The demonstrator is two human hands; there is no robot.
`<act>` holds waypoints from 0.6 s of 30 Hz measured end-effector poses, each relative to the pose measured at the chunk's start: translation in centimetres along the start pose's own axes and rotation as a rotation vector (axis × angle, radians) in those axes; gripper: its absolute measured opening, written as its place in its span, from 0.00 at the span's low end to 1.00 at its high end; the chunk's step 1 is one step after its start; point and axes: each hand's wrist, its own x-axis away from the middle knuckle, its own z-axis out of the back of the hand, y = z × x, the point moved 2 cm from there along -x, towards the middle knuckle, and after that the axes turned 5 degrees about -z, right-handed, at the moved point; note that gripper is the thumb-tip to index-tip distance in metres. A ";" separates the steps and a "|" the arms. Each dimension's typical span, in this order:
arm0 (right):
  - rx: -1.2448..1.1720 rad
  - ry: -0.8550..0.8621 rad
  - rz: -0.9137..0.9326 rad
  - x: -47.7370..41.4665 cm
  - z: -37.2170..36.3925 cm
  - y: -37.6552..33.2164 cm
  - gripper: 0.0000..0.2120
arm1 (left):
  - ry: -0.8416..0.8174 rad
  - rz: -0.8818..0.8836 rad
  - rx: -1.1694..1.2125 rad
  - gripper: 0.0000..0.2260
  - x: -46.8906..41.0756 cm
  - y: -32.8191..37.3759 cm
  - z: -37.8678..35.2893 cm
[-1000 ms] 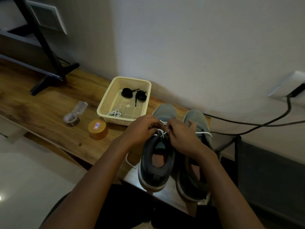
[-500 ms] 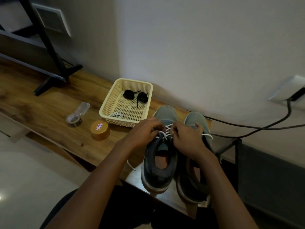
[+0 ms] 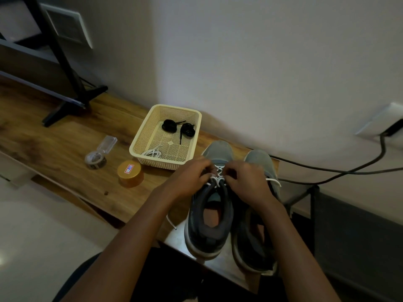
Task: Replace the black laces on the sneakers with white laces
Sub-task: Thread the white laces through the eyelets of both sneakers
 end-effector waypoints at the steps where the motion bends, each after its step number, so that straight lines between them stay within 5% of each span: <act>1: 0.018 0.008 -0.018 0.1 0.1 0.0 0.07 | -0.012 0.012 0.001 0.01 0.0 0.0 0.0; 13: -0.111 0.044 -0.289 -0.1 -0.1 0.7 0.09 | -0.087 0.147 0.104 0.03 0.3 -0.3 0.1; 18: -0.091 0.027 -0.261 -0.1 0.4 1.1 0.07 | -0.015 0.150 0.201 0.02 0.7 0.3 1.0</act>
